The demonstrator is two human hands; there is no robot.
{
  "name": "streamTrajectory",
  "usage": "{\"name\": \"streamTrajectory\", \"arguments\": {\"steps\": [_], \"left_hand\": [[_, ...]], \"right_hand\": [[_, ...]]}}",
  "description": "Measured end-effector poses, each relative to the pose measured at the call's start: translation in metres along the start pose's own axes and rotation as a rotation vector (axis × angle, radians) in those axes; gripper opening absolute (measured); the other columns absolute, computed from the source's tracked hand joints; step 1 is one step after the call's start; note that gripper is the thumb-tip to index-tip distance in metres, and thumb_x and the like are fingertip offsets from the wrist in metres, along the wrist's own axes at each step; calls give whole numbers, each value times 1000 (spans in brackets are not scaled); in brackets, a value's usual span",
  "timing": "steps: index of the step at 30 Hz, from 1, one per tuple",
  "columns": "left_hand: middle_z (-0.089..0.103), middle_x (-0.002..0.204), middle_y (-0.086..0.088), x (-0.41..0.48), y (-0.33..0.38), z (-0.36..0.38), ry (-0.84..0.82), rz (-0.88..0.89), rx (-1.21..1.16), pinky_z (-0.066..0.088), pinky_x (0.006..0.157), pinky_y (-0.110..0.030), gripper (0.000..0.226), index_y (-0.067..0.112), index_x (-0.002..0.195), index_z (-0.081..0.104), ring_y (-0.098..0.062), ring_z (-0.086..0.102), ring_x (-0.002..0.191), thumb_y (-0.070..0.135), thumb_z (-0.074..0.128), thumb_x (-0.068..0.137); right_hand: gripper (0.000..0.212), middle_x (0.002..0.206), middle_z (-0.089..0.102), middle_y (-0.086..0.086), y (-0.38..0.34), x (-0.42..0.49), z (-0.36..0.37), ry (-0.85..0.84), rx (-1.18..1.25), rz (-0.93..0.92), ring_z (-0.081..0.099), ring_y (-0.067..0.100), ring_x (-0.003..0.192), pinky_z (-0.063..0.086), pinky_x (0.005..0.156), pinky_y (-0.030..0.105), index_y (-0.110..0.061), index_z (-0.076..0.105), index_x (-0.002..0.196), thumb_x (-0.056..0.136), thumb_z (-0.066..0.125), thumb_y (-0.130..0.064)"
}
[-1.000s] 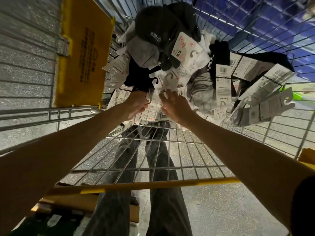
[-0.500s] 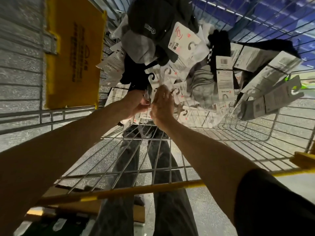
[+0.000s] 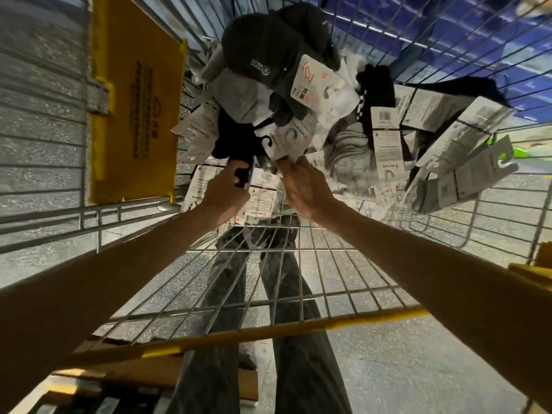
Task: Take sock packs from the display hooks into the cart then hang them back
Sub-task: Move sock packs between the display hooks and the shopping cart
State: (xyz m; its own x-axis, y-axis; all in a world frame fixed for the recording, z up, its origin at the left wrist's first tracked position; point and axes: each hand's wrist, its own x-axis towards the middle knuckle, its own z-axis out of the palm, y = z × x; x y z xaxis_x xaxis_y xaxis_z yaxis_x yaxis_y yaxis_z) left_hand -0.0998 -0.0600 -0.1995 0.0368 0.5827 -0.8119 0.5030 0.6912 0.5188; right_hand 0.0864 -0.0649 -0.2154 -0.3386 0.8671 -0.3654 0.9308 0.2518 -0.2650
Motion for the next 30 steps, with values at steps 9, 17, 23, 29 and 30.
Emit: {"name": "streamTrajectory", "arguments": {"steps": [9,17,23,29,30], "left_hand": [[61,128,-6,-31,48,-7,-249,352,25,55,94,-43,72,17,129,52,-25,62,116,37,87,68],[69,97,6,-18,51,1,-164,96,-362,55,64,-14,33,13,116,60,-5,69,83,9,72,85],[73,101,-2,-19,30,-4,-148,95,-292,57,63,-20,38,11,119,60,-7,73,78,15,75,84],[70,111,-10,-20,33,-13,-94,39,-341,58,59,-22,47,6,125,54,-17,73,86,13,76,83],[71,107,-8,-21,36,-14,-85,34,-346,56,55,-20,44,8,122,54,-14,73,81,12,75,84]], "right_hand": [[28,94,61,-11,21,-8,-138,-338,890,114,65,6,91,53,69,14,-4,55,123,97,56,-14],[61,143,40,19,83,6,-78,-288,-114,253,45,39,125,43,101,47,-18,41,139,86,62,-38],[82,155,7,27,83,-21,-56,-235,-326,149,26,47,134,34,107,57,-24,25,151,83,68,-8],[55,141,40,17,91,-22,-70,-9,-40,138,53,36,109,52,85,43,-7,47,133,82,68,-8],[55,136,45,15,92,-23,-75,32,10,150,54,34,108,50,84,37,-7,47,132,82,70,-11]]}}
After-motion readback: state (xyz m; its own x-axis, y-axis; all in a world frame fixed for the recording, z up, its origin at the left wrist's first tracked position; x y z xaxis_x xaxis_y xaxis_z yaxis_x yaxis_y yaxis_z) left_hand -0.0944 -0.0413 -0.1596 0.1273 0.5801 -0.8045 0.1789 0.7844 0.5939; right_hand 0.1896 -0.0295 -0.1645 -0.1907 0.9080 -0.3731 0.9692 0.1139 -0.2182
